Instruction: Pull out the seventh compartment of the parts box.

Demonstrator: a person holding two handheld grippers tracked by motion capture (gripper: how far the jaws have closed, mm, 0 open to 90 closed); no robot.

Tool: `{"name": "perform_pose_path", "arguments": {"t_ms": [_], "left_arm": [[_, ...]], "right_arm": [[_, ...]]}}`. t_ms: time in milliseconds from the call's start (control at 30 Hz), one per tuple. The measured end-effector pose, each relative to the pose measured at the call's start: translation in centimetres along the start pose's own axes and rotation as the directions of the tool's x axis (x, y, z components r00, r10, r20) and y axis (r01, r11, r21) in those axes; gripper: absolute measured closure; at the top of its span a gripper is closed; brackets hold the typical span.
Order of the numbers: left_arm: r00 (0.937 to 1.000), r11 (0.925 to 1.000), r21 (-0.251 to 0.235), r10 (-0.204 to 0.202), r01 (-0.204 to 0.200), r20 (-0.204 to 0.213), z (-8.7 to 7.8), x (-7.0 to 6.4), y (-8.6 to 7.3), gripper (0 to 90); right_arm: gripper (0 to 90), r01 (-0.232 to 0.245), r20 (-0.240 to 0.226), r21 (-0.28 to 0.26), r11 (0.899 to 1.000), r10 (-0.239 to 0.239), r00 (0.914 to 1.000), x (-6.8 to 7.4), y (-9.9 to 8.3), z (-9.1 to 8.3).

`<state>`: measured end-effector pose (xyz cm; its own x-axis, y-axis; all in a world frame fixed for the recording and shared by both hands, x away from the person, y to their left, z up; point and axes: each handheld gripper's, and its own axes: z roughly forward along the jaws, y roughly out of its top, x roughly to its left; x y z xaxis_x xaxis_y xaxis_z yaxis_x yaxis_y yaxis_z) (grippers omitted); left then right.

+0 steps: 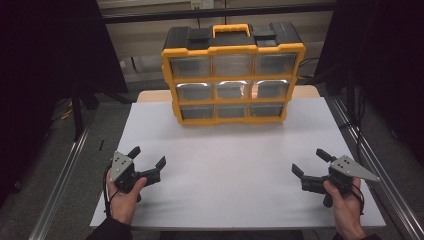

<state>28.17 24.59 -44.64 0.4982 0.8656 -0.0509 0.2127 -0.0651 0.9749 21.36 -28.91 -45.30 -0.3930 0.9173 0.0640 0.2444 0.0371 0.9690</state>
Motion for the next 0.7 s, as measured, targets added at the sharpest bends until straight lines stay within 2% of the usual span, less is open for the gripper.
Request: {"name": "perform_pose_path", "arguments": {"t_ms": [167, 267, 367, 400, 433, 500, 567, 633, 667, 700], "left_arm": [[0.9999, 1.0000, 0.000, 0.002, -0.002, 0.015, 0.1, 0.0, -0.1, 2.7], [0.9993, 1.0000, -0.005, 0.004, -0.004, 0.037, 0.3, -0.2, -0.1, 2.7], [0.9991, 0.9999, -0.005, 0.011, -0.011, 0.040, 0.5, -0.3, -0.1, 2.9], [0.9991, 0.9998, -0.017, -0.010, 0.011, 0.042, 0.7, -0.5, -0.2, 2.9], [0.9991, 1.0000, 0.005, 0.006, -0.006, 0.043, 0.7, -0.4, -0.2, 3.0], [0.9987, 0.9999, 0.007, 0.008, -0.008, 0.051, 0.9, -0.4, -0.2, 3.2], [0.9991, 0.9999, 0.012, 0.006, -0.007, 0.042, 1.0, -0.5, -0.3, 3.2], [0.9984, 0.9994, 0.021, 0.025, -0.026, 0.050, 1.1, -0.4, -0.3, 3.3], [0.9988, 0.9993, 0.027, 0.025, -0.026, 0.041, 1.1, -0.5, -0.3, 3.3], [0.9988, 0.9997, 0.021, 0.008, -0.009, 0.048, 1.1, -0.6, -0.3, 3.3]], "right_arm": [[0.3, 0.003, -0.005, -0.005, 1.000, -0.004, 1.0000, 0.0, 0.0, 0.0], [0.2, -0.020, -0.013, 0.000, 1.000, 0.020, 0.9997, 0.0, -0.1, 0.1], [0.2, -0.013, -0.012, -0.002, 1.000, 0.013, 0.9999, 0.0, -0.1, 0.2], [0.2, -0.013, -0.012, -0.002, 1.000, 0.013, 0.9999, 0.0, -0.1, 0.2], [0.2, -0.020, -0.010, -0.001, 1.000, 0.020, 0.9998, 0.1, -0.2, 0.3], [0.2, -0.019, -0.011, -0.002, 1.000, 0.019, 0.9998, 0.0, -0.2, 0.3], [0.2, -0.016, -0.017, 0.006, 1.000, 0.016, 0.9997, -0.1, -0.2, 0.3], [0.2, -0.019, -0.015, 0.004, 1.000, 0.019, 0.9997, -0.1, -0.2, 0.4], [0.2, -0.022, -0.018, 0.007, 1.000, 0.022, 0.9996, -0.2, -0.2, 0.5], [0.2, -0.026, -0.018, 0.010, 1.000, 0.026, 0.9995, -0.2, -0.2, 0.5]]}}
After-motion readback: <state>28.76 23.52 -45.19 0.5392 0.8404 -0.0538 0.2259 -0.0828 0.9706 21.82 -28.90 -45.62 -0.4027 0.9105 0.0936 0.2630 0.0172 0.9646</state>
